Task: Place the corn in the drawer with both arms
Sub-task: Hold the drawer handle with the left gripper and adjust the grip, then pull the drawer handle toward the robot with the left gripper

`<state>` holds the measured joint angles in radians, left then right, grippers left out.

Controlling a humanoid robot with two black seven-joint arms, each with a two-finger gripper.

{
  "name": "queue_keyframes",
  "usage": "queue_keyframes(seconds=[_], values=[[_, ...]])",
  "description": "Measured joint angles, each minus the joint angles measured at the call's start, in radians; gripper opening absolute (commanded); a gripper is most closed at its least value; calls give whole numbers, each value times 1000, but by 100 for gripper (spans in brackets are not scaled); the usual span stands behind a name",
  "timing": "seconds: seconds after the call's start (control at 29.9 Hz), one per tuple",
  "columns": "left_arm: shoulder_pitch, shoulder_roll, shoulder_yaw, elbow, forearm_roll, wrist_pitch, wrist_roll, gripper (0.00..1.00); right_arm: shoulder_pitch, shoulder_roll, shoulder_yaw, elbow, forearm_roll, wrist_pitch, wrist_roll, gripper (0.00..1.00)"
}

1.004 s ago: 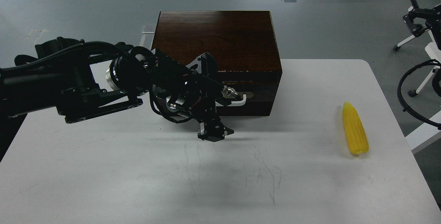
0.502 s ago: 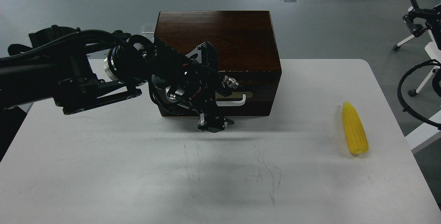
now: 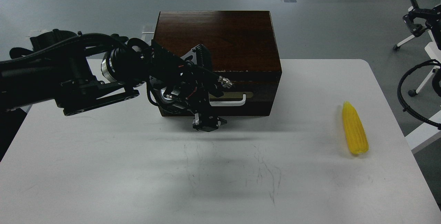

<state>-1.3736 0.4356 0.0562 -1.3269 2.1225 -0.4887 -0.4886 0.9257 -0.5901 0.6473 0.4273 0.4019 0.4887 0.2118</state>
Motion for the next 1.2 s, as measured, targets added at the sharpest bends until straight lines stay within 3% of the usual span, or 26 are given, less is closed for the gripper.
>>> queue_keyframes(seconds=[1.2], values=[[13, 2, 34, -40, -1, 0, 0, 80, -5, -1, 0, -21, 0, 0, 2, 100]])
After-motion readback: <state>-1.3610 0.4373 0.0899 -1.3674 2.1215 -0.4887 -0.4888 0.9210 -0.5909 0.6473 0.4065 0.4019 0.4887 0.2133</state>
